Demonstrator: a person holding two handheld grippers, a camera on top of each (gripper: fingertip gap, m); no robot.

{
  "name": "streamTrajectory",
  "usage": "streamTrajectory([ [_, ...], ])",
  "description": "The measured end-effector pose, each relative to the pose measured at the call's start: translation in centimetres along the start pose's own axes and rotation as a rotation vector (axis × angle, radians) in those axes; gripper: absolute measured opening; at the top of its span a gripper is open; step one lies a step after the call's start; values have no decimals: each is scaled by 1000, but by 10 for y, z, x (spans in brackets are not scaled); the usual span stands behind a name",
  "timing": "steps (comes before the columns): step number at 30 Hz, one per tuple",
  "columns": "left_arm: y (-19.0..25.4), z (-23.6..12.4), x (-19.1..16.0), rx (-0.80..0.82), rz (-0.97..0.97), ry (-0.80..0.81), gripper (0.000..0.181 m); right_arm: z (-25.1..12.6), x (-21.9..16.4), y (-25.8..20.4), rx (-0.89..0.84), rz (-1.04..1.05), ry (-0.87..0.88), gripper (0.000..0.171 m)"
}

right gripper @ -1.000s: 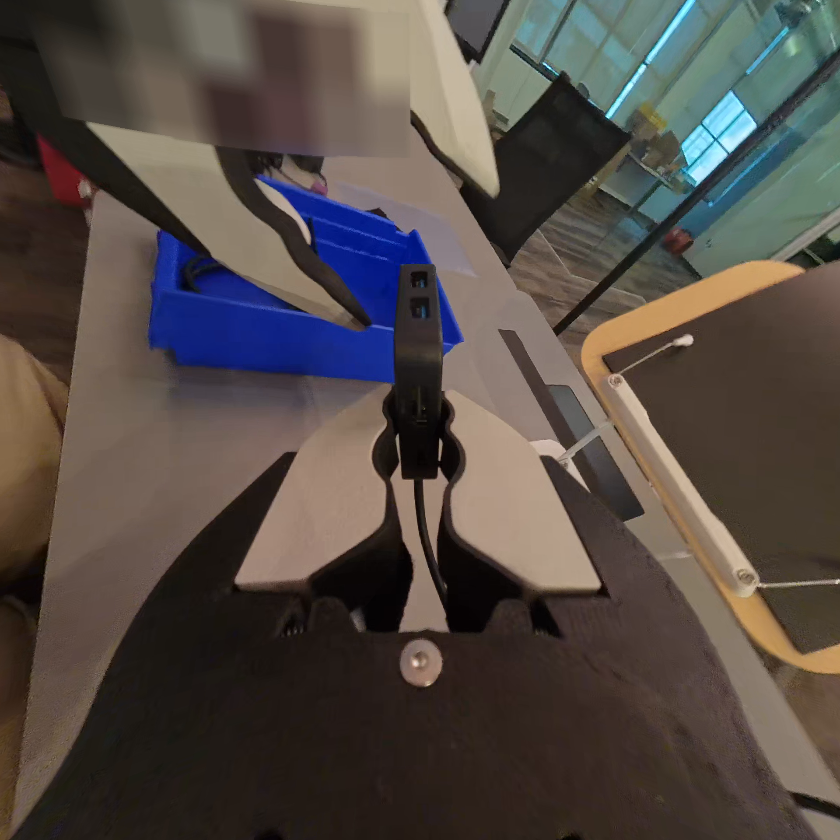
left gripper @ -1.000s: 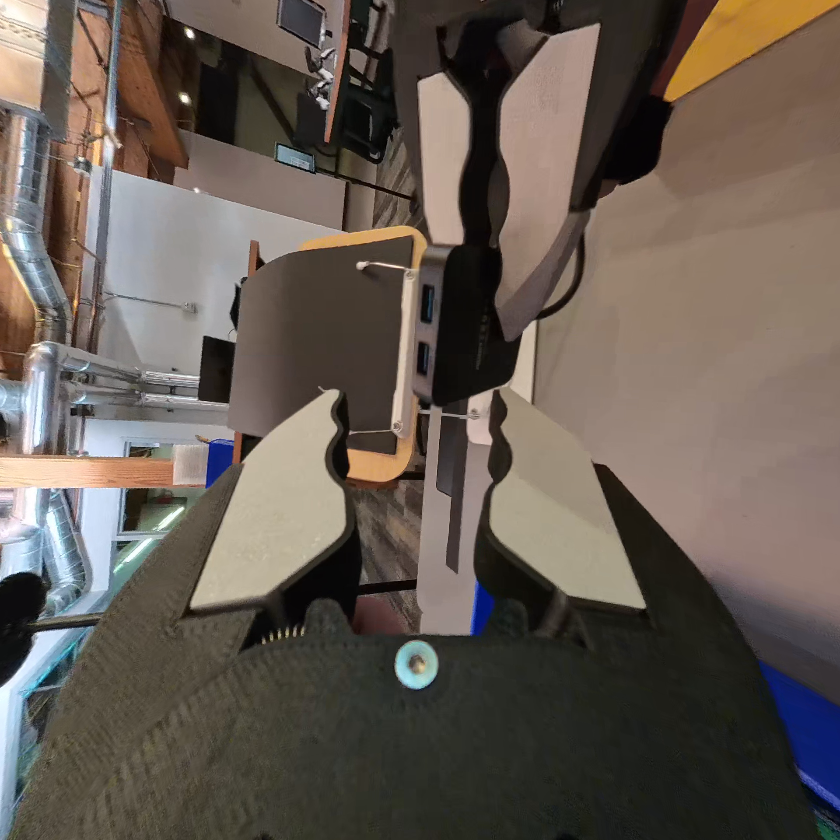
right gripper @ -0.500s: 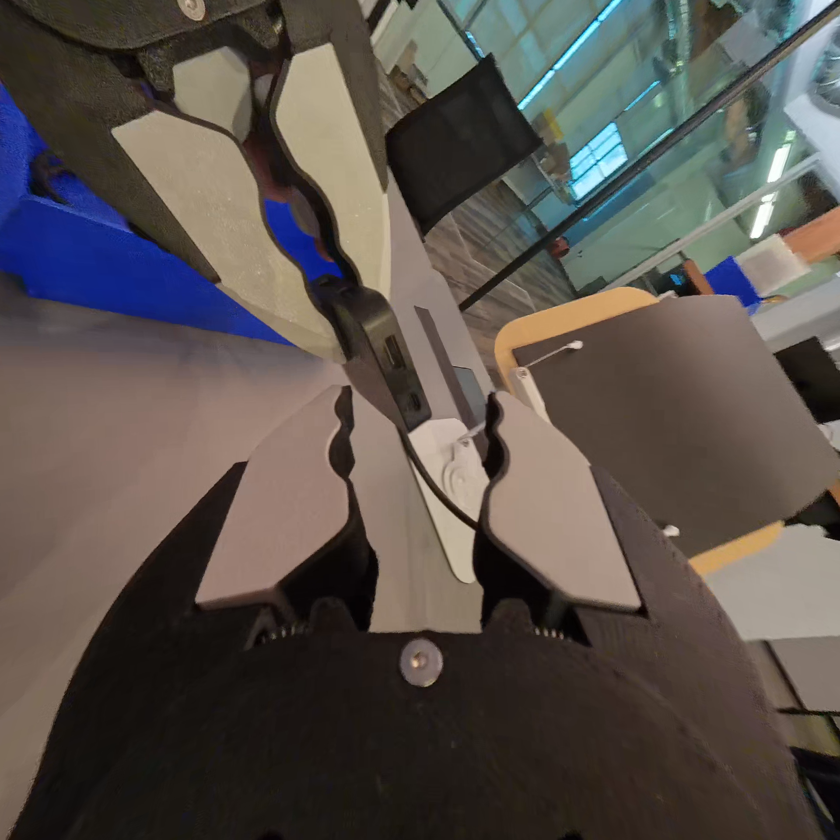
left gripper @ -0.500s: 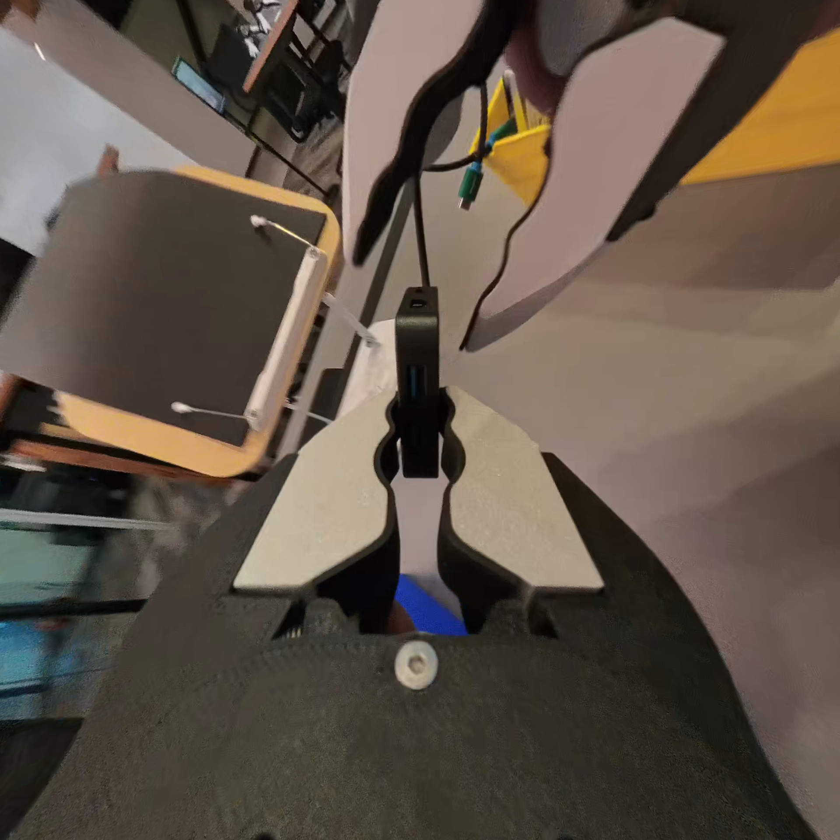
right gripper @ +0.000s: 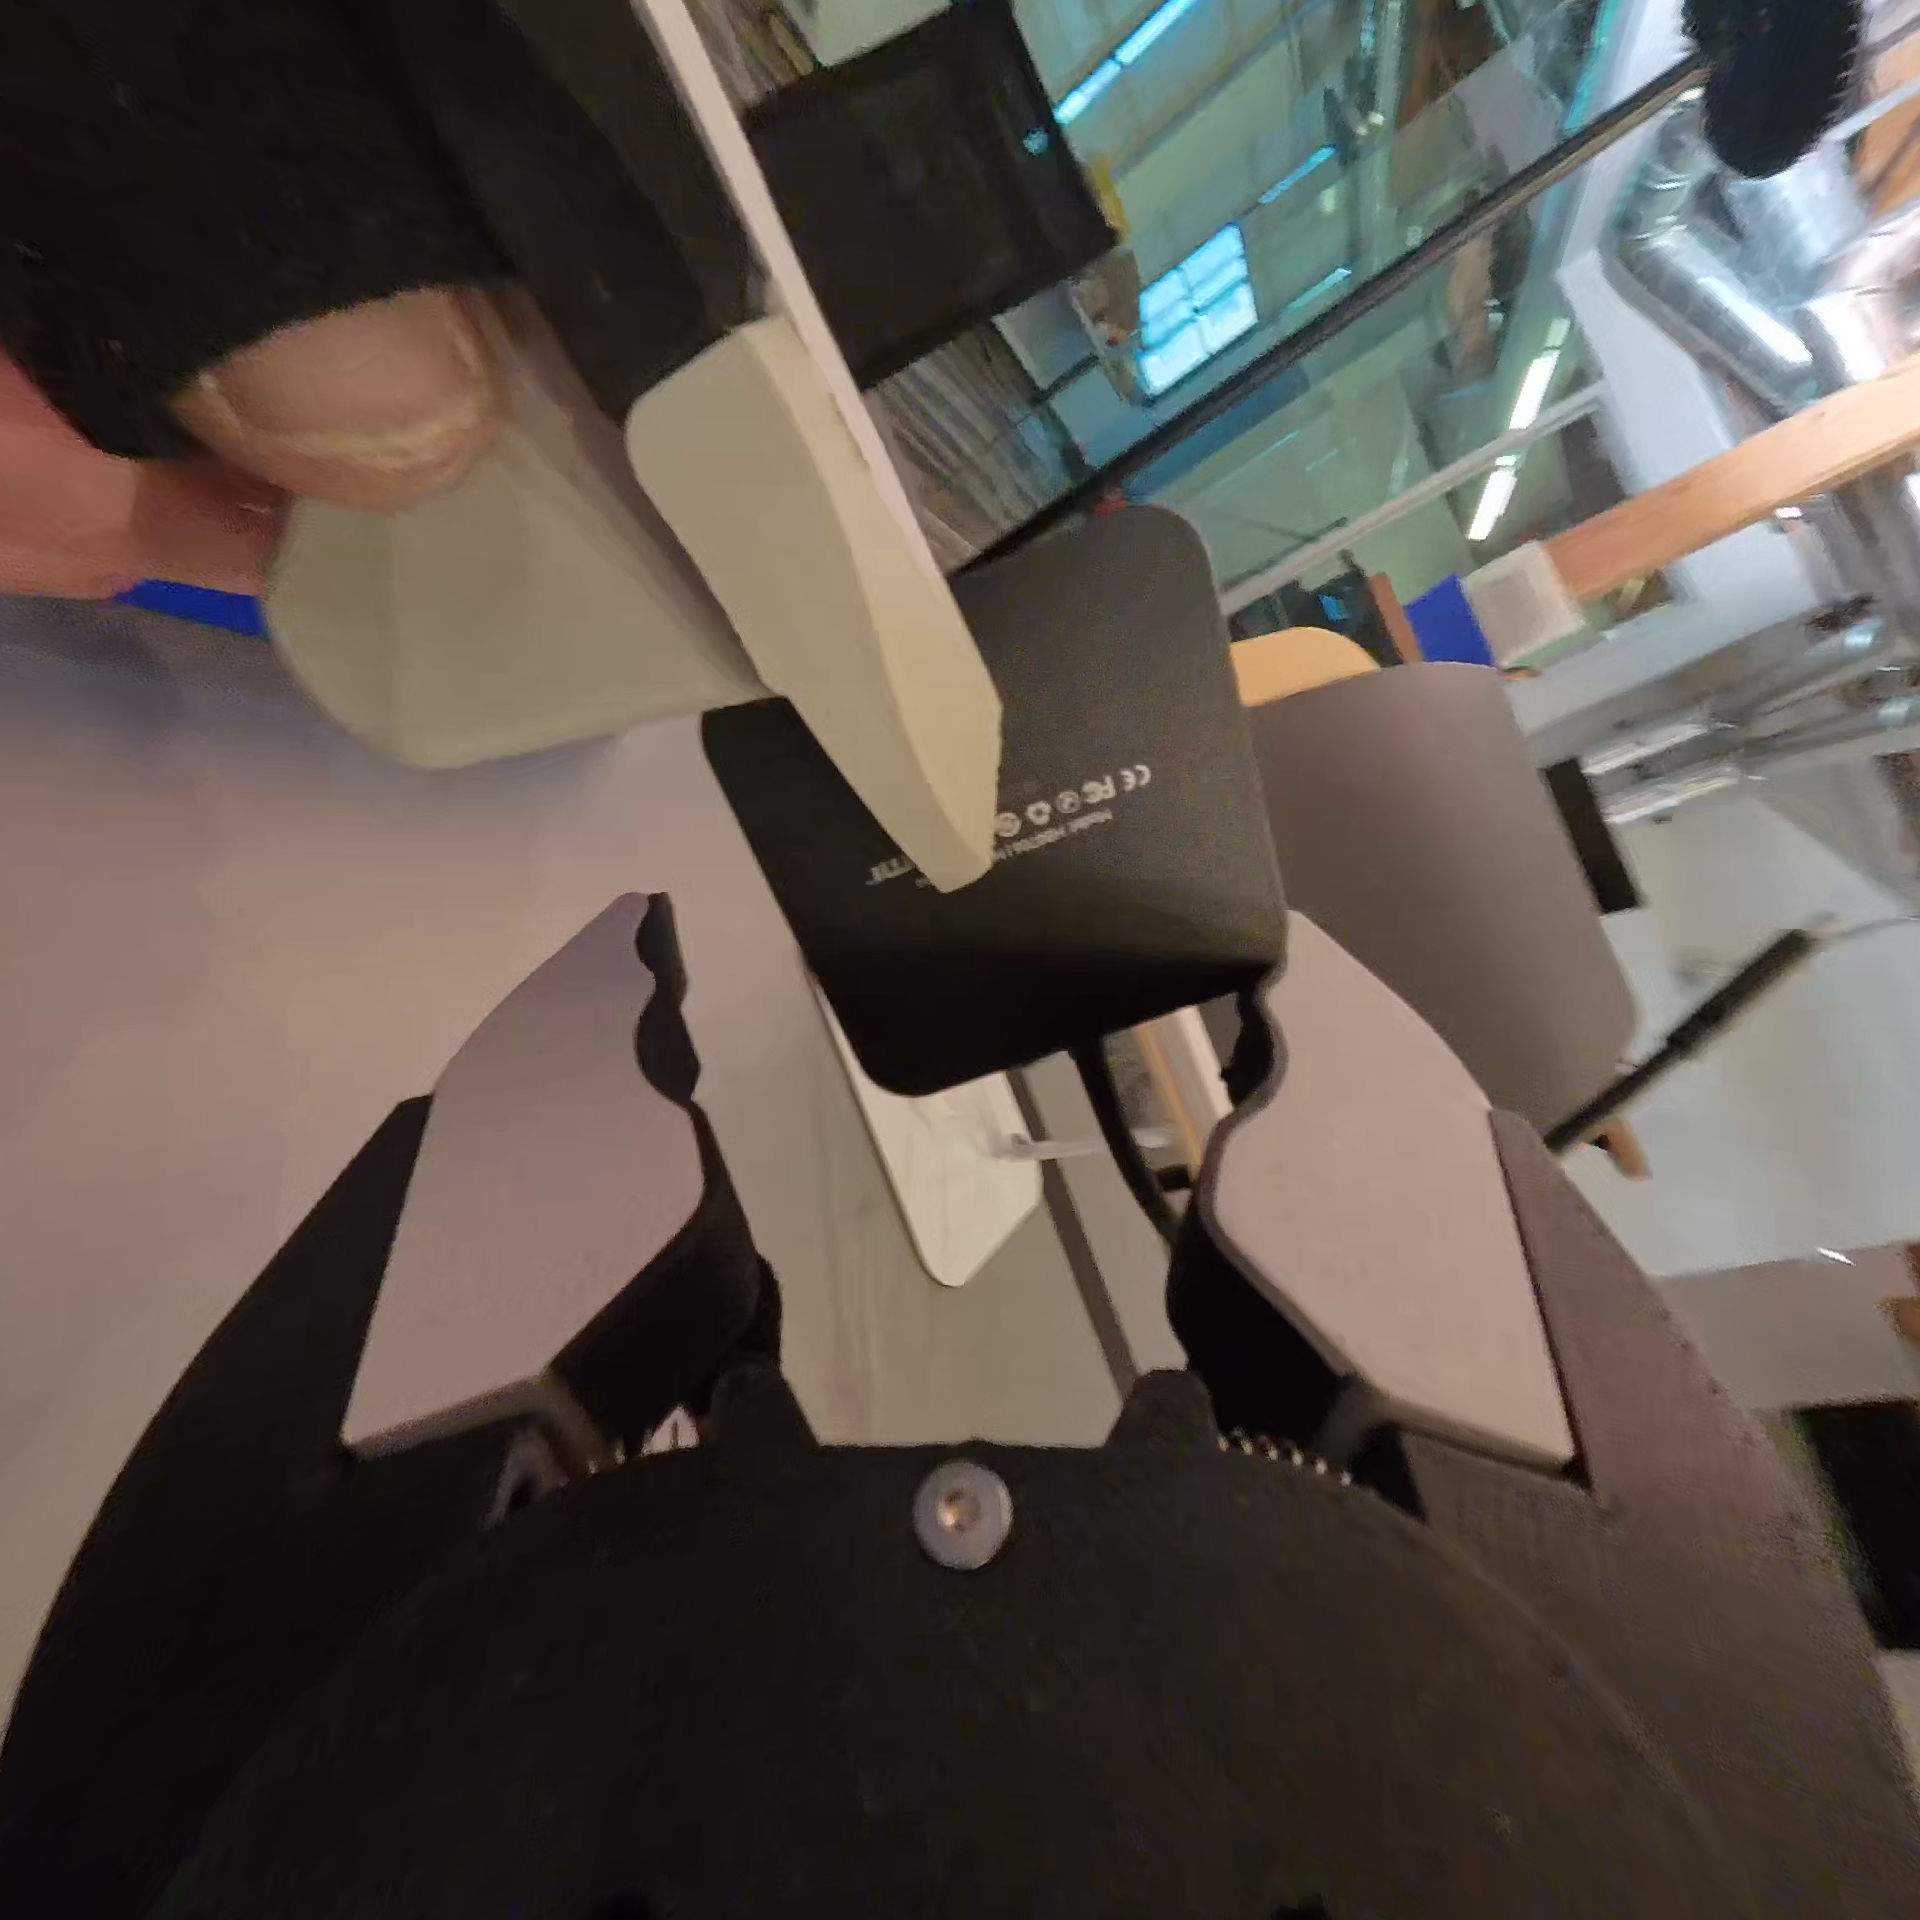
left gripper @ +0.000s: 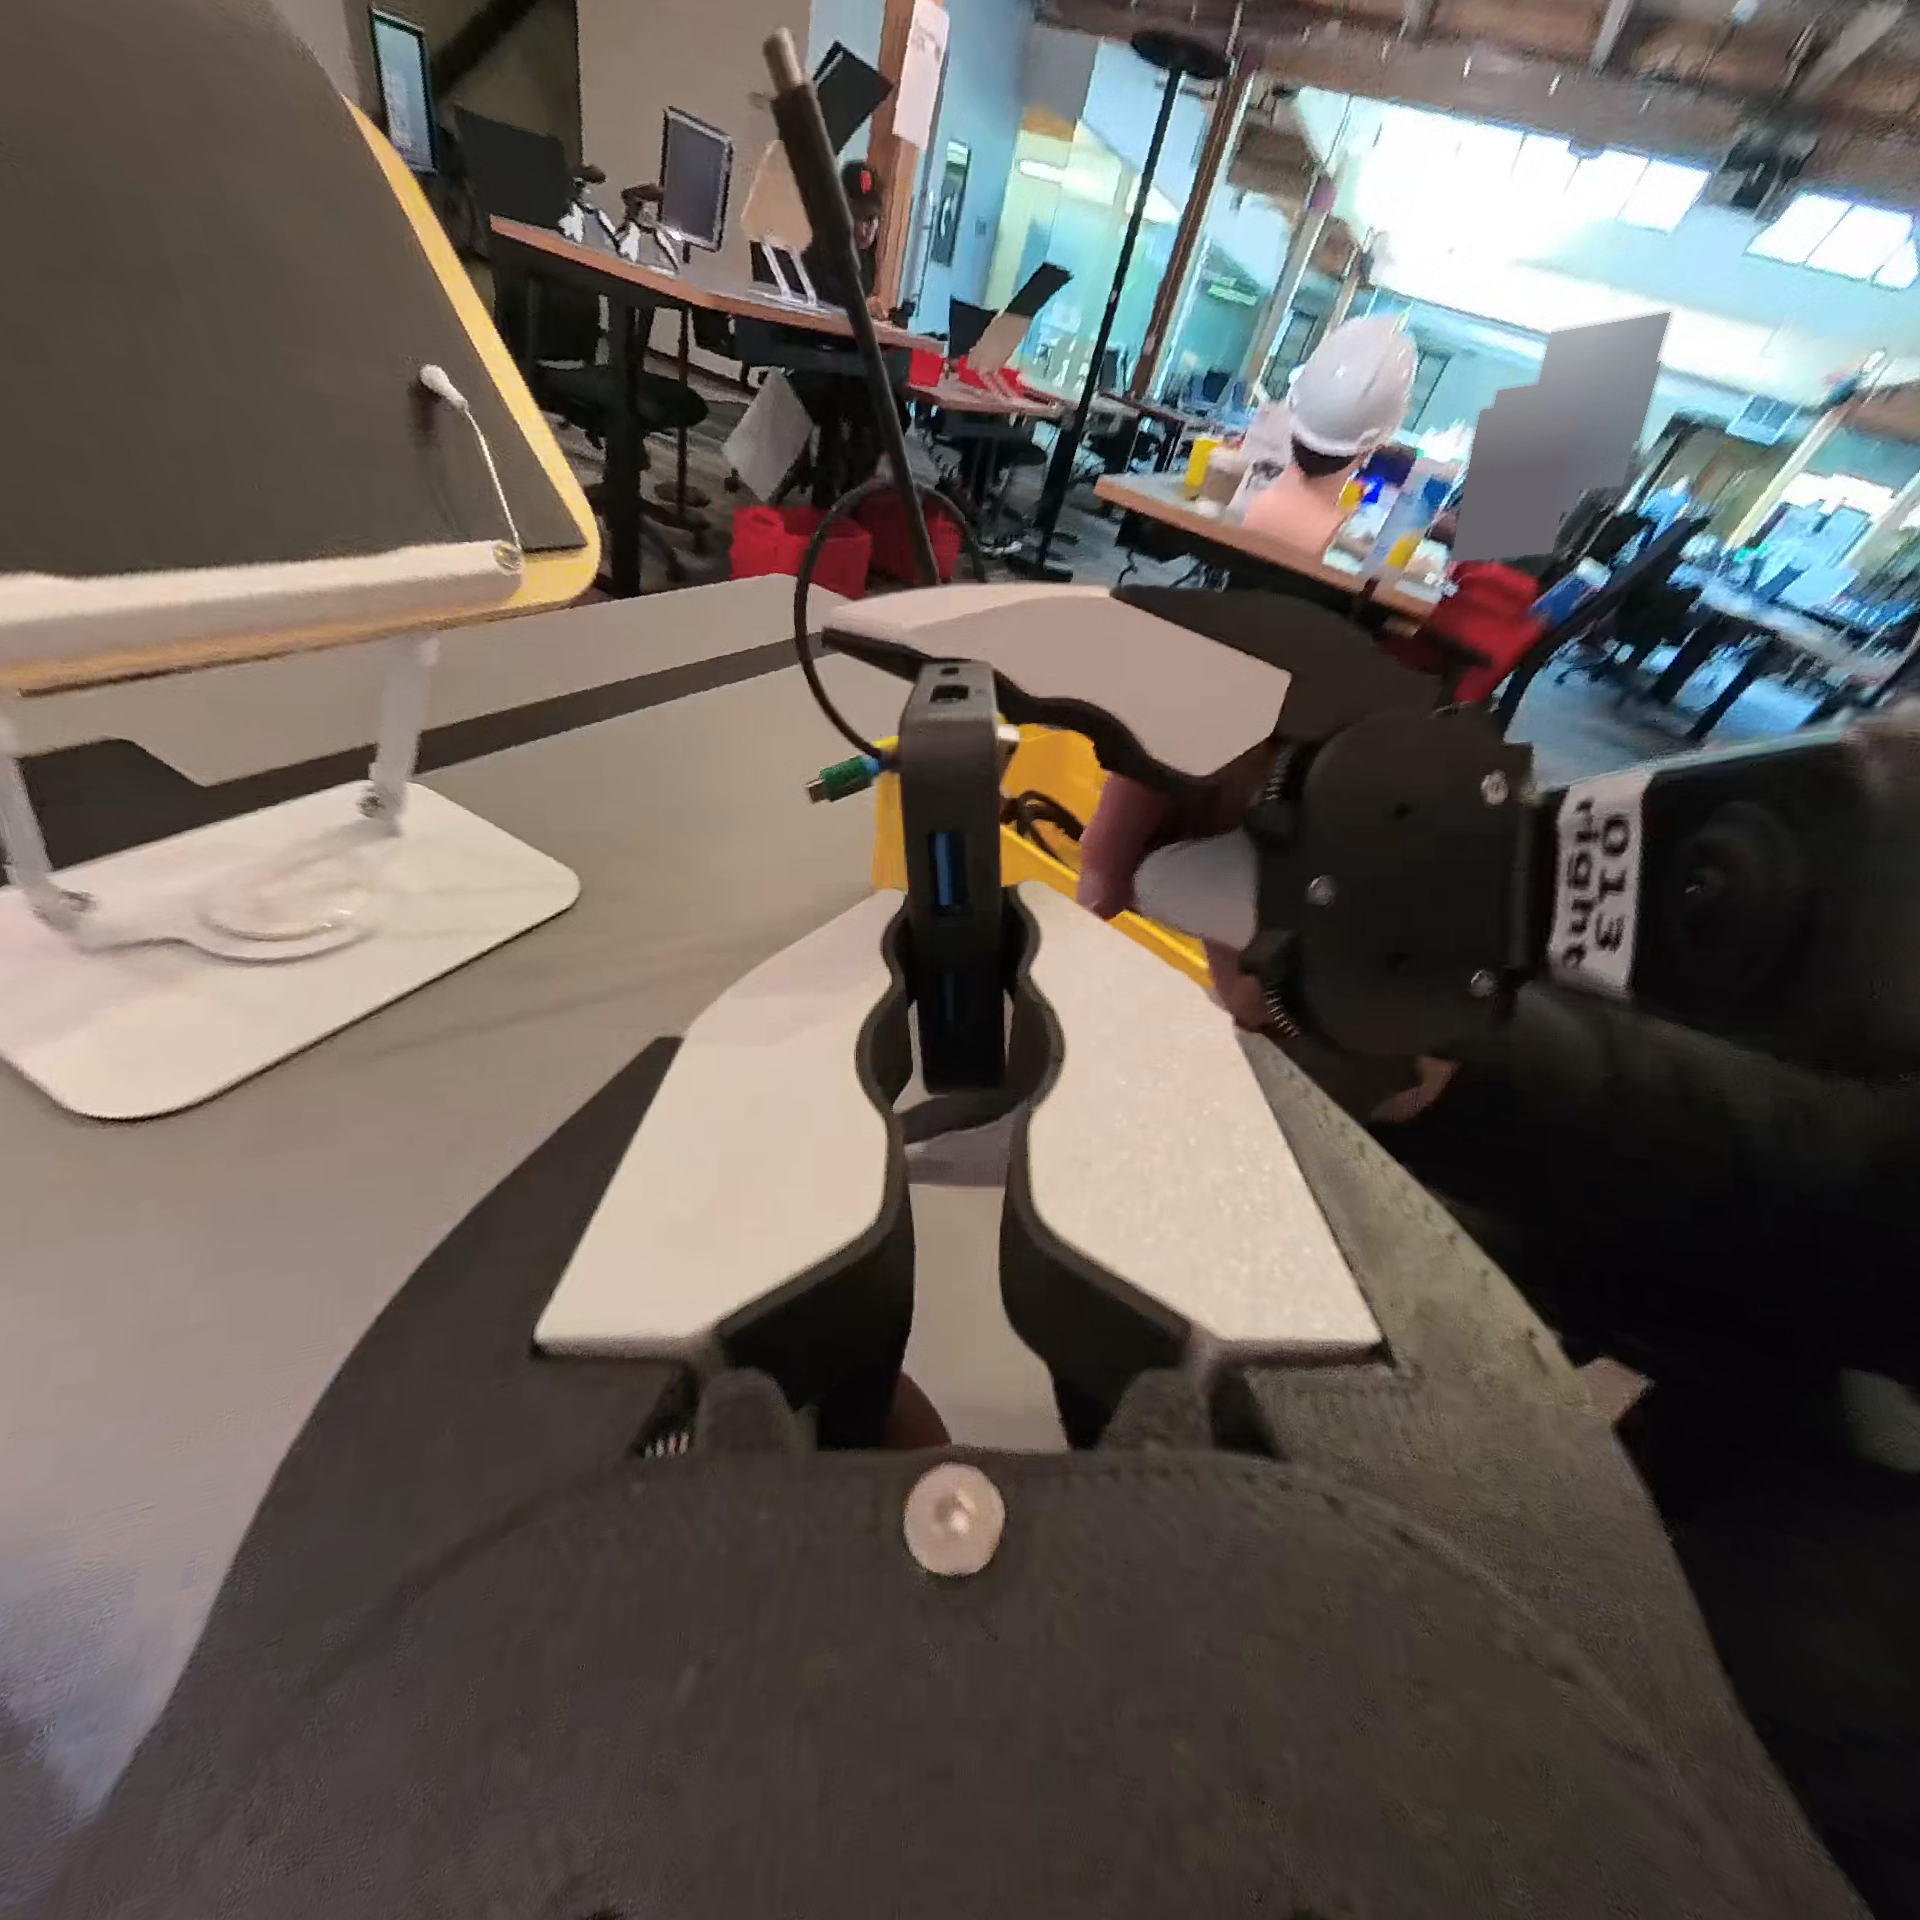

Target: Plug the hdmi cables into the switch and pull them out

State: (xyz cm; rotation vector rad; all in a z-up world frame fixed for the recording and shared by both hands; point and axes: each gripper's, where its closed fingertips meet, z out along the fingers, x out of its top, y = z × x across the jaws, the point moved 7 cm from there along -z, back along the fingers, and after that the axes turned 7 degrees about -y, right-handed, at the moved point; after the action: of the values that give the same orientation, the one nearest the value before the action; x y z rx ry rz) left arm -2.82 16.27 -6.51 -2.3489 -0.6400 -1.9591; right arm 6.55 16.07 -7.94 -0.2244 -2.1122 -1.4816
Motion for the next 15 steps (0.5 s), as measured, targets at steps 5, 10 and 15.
streamTrajectory([
  [5, 0, 3, -10, -76, -115, 30, 13, -1, -7, 2, -31, -38, -19, 73],
  [10, 1, 2, -13, -130, -120, 33, 18, -2, -9, 1, 13, -60, 1, 71],
  [15, 0, -4, -6, -115, -36, -15, 42, -4, -11, -7, 66, -175, 30, 70],
])
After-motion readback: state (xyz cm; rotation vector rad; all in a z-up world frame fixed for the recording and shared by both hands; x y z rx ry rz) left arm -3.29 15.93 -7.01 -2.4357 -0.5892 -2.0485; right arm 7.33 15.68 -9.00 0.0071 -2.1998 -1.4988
